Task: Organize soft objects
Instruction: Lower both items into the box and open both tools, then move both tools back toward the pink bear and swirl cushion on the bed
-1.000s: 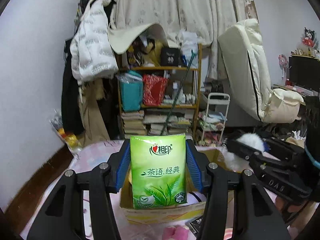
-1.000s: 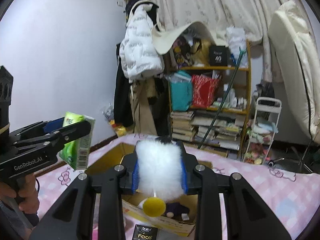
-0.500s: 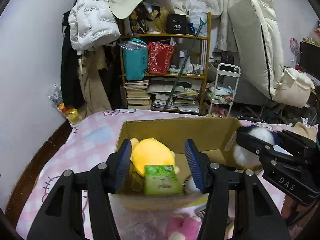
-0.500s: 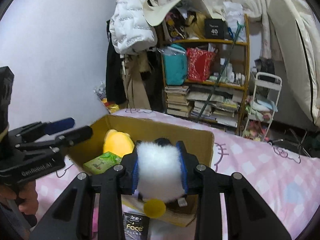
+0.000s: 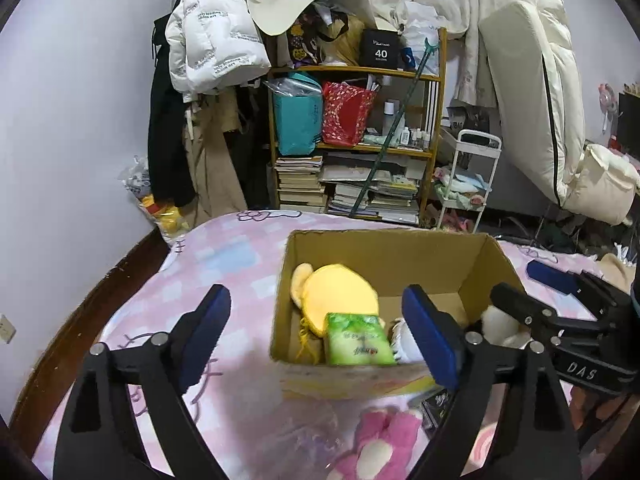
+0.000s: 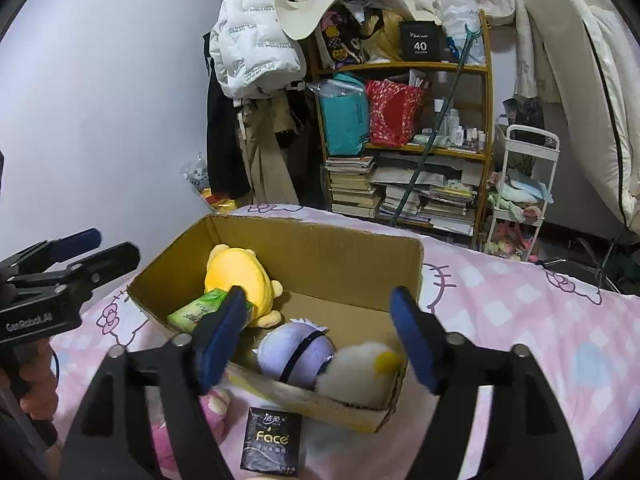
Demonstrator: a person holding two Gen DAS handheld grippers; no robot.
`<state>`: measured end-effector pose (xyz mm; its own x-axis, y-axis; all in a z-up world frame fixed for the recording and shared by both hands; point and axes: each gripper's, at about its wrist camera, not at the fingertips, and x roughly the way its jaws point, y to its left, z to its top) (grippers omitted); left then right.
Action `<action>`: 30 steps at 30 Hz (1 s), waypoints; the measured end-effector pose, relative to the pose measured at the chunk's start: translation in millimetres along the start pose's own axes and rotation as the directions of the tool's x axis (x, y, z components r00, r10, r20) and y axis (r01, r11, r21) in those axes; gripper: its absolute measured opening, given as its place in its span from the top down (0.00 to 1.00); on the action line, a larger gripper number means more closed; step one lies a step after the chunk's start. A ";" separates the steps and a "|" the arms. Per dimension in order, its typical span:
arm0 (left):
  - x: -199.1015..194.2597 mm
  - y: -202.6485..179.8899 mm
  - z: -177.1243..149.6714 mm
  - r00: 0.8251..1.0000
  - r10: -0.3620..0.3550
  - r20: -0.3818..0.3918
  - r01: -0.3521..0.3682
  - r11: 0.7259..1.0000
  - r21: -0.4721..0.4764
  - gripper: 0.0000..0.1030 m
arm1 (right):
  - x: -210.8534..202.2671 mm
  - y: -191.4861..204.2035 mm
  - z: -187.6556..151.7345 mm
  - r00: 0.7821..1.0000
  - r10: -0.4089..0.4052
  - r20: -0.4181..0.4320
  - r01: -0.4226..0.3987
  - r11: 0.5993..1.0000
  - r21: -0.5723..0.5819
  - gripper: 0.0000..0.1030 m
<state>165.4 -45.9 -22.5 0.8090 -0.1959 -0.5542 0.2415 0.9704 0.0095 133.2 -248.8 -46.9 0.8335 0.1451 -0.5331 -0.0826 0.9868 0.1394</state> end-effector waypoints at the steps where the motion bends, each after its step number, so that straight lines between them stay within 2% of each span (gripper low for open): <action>1: -4.7 0.8 -0.6 1.000 0.000 -0.005 0.000 1.000 0.002 0.12 | -3.5 -1.0 0.2 1.000 0.002 0.009 -0.002 1.000 0.021 0.04; 2: -9.5 1.7 -1.5 1.000 -0.001 -0.006 0.001 1.000 0.002 0.12 | -5.5 -2.2 1.3 1.000 0.008 0.018 -0.009 0.999 0.041 0.00; 5: -22.8 5.4 -4.4 1.000 -0.001 -0.016 0.001 1.000 0.002 0.09 | -12.7 -4.4 3.0 1.000 0.012 0.023 -0.014 0.996 0.083 0.00; 11: -51.4 10.7 -10.5 1.000 0.011 -0.008 -0.011 1.000 -0.001 0.05 | -38.0 3.0 0.5 0.999 -0.027 0.023 0.025 0.998 0.052 0.00; 18: -86.4 13.5 -25.6 1.000 0.007 -0.015 -0.007 1.000 -0.010 0.04 | -76.7 15.4 -0.4 0.996 -0.072 0.051 0.072 0.997 0.012 0.00; 22: -105.7 13.6 -34.6 1.000 0.020 -0.019 -0.020 1.000 0.015 0.04 | -97.9 24.8 -3.5 0.995 -0.075 0.071 0.074 0.997 0.004 0.00; 30: -118.3 15.3 -46.8 0.999 0.021 -0.026 -0.020 1.000 0.016 0.04 | -114.8 35.5 -26.2 0.995 -0.083 0.048 0.083 0.997 -0.006 0.00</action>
<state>48.3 -1.3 4.2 0.7997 -0.1721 -0.5752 0.2336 0.9717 0.0339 20.2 -228.5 -2.6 0.8627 0.0594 -0.5022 -0.0165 0.9959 0.0893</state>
